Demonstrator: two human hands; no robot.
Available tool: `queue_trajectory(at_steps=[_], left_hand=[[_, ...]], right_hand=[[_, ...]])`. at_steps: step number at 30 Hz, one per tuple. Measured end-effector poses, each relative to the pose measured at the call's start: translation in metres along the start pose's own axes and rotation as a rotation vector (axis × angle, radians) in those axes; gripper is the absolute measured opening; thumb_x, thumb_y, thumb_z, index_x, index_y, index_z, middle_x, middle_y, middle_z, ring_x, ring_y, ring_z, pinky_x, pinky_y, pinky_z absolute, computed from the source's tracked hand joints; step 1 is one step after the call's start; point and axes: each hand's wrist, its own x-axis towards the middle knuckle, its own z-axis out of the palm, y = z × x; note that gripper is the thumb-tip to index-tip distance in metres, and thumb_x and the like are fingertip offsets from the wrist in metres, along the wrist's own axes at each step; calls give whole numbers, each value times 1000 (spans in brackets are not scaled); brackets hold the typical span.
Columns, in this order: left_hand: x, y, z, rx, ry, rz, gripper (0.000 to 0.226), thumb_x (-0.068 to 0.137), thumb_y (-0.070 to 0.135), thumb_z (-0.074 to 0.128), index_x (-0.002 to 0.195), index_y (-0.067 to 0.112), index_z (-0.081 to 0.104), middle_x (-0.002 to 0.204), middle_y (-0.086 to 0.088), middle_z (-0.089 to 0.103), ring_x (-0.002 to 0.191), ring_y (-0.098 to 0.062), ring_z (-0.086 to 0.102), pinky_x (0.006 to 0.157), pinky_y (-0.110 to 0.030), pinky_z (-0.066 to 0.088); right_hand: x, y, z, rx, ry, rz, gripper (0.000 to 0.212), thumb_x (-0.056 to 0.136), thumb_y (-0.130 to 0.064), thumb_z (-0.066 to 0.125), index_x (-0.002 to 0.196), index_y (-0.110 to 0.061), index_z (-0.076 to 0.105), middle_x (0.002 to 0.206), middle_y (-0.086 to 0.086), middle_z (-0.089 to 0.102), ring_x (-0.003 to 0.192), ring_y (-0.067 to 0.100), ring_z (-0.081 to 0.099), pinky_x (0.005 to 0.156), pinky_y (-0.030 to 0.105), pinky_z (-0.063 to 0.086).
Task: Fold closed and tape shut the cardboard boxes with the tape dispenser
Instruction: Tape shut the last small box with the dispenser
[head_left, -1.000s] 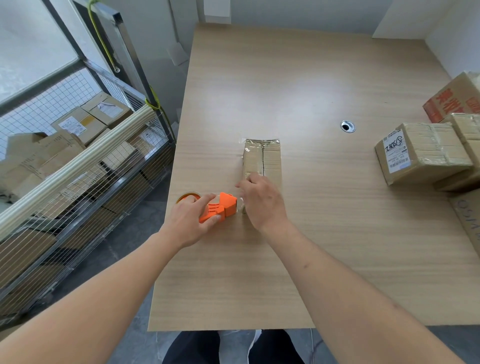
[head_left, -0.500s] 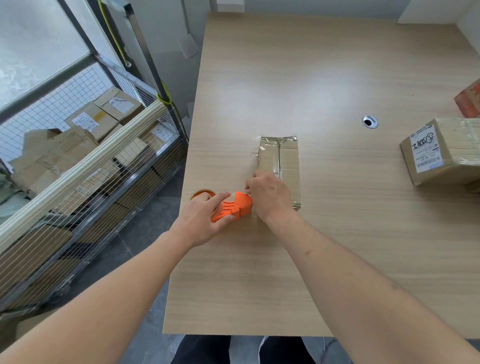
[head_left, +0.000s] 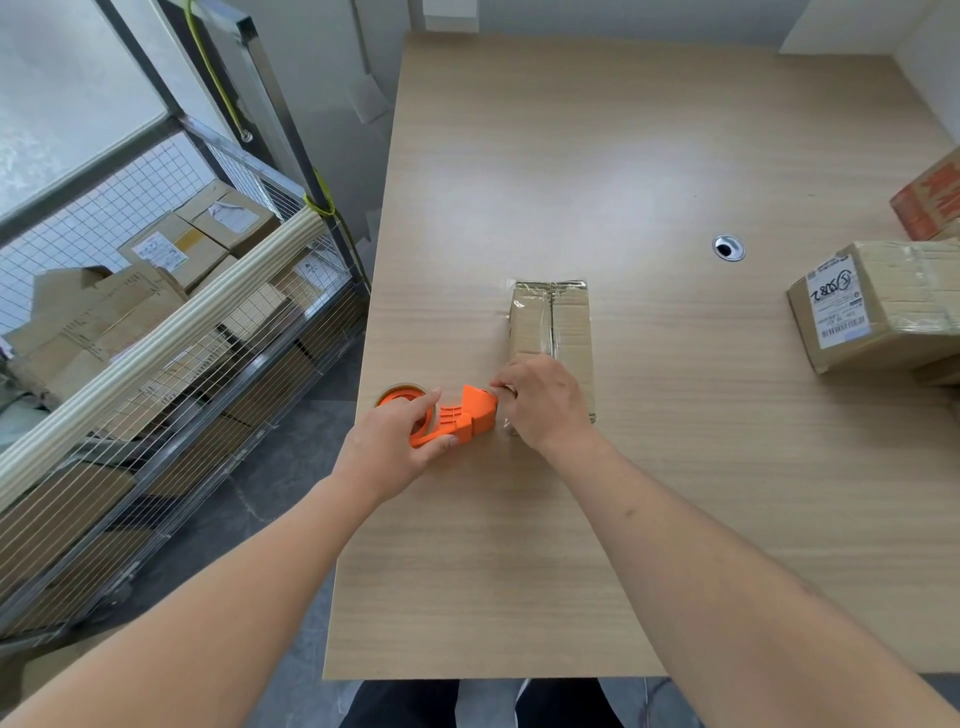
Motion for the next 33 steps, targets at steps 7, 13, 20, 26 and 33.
queue_trajectory(at_steps=[7,13,20,26,33], left_hand=[[4,5,-5,8,-41,-11,66,89,47,73,147,22,53,131,-1,65,119,-22,59,101,-38,48],[4,4,-7,20,-40,-27,50,89,48,72,130,21,65,112,2,67,101,-19,63,87,-35,51],[5,8,-13,48,-62,-54,59,87,54,71,136,23,61,121,0,67,107,-19,65,94,-39,54],[6,13,-16,115,-24,-59,64,79,66,73,129,28,62,112,1,65,100,-21,62,92,-42,52],[9,43,-17,148,59,68,61,87,47,75,142,26,58,138,-10,49,121,-32,52,105,-45,42]], right_hand=[[-7,3,3,301,148,45,16,91,-30,76,101,-20,83,87,1,76,86,22,66,80,36,51],[-10,9,5,428,189,87,9,85,-11,80,93,-13,83,77,-5,73,69,12,61,69,28,48],[-18,12,1,332,172,29,13,84,-10,79,97,-11,79,92,2,72,89,21,64,82,42,54],[-31,14,1,257,177,26,14,88,-15,76,102,-14,78,107,-4,66,107,20,59,89,38,52],[-53,21,-10,117,173,-12,20,86,-32,80,100,-18,77,107,-5,65,105,20,57,88,38,50]])
